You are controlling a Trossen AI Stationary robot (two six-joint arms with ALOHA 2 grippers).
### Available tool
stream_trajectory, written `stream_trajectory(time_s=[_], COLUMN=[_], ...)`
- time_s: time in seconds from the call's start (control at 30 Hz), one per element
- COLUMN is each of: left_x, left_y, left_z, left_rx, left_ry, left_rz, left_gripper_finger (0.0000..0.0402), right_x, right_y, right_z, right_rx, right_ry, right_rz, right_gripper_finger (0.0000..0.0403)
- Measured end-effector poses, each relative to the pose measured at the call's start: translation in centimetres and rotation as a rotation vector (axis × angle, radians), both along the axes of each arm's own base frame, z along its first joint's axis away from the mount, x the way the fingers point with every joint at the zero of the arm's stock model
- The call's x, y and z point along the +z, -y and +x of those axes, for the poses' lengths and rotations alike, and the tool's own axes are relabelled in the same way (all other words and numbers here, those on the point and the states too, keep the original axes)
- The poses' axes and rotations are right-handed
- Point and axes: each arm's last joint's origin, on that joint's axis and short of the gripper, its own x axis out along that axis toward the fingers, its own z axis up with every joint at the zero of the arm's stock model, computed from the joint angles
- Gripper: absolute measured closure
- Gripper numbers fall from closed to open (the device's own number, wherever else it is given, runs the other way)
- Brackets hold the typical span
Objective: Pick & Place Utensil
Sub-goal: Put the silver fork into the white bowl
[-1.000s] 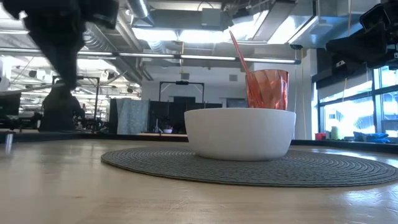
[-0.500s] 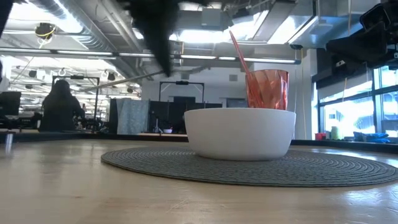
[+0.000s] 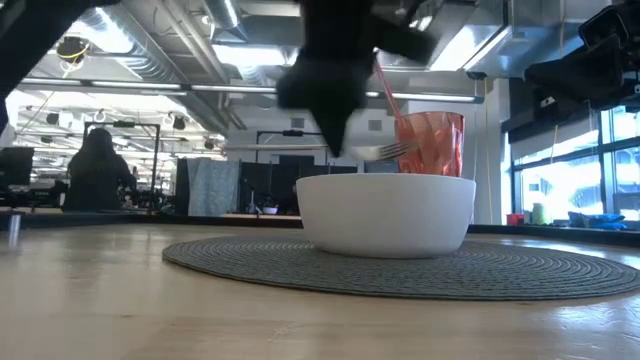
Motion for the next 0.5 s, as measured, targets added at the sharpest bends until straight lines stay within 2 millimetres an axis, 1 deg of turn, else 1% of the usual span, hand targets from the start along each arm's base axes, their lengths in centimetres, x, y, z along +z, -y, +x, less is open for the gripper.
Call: stream_trajectory(time_s=[0.1, 0.4, 0.5], left_x=[-0.1, -0.2, -0.4], left_y=[-0.9, 1.4, 2.5], left_z=[0.3, -0.1, -0.4], left_rx=[-0.001, -0.218, -0.246], left_ry=[0.010, -0.085, -0.083], left_rz=[0.048, 0.263, 0.265], left_gripper_finger=[0.0398, 0.0395, 0.0395], right_x=[0.0, 0.0, 0.0], right_y=[0.0, 0.0, 0.0], right_z=[0.0, 0.0, 0.0], right_rx=[-0.002, -0.002, -0.002], right_ry=[0.000, -0.001, -0.002], right_rz=[0.000, 0.000, 0.000], right_gripper_finger=[0.0379, 0.0379, 0.0379])
